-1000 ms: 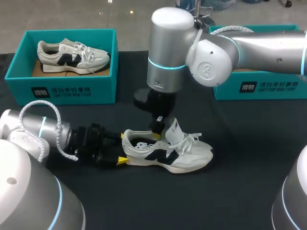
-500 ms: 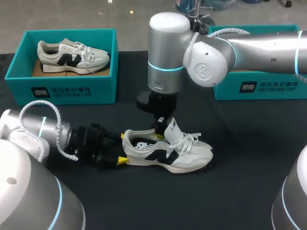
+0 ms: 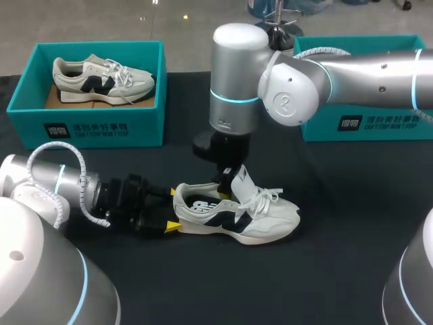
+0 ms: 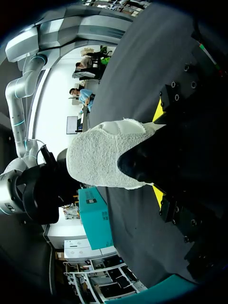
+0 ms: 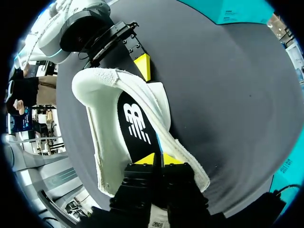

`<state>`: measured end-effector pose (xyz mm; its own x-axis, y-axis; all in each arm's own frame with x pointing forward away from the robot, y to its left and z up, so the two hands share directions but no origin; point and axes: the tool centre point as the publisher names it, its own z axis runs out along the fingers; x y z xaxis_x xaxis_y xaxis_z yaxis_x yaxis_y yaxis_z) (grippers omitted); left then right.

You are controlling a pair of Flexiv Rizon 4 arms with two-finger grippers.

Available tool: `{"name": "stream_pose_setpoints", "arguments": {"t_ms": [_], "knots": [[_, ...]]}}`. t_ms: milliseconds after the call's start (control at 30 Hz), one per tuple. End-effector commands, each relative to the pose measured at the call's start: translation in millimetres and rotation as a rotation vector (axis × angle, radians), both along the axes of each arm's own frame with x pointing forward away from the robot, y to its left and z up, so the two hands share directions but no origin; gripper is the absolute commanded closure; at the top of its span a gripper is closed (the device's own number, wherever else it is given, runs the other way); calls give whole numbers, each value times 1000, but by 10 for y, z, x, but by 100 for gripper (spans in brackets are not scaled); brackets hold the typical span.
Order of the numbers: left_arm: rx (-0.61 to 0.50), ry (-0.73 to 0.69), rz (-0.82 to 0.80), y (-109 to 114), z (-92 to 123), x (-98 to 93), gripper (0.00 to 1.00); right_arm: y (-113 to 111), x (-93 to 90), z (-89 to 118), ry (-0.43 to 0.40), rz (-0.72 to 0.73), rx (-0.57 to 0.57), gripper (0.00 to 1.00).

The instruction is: Take the shoe out of the shoebox, open the shoe tongue, remove and reinsert the insole, then place the shoe into the shoebox

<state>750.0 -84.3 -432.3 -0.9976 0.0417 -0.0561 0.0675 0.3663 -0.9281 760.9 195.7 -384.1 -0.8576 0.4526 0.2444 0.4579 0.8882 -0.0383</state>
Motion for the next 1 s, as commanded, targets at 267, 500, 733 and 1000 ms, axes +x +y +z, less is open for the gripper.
{"name": "stream_pose_setpoints", "arguments": {"t_ms": [267,500,733,1000], "knots": [[3,-1,0,3,-49,-15,100,27,38,14,6,3,-2,63],[3,-1,0,3,-49,-15,100,120,20,-12,10,11,-2,61],[3,-1,0,3,-49,-15,100,240,-39,-263,34,12,19,62],[3,-1,0,3,-49,-15,100,305,-225,-528,87,4,40,60]]}}
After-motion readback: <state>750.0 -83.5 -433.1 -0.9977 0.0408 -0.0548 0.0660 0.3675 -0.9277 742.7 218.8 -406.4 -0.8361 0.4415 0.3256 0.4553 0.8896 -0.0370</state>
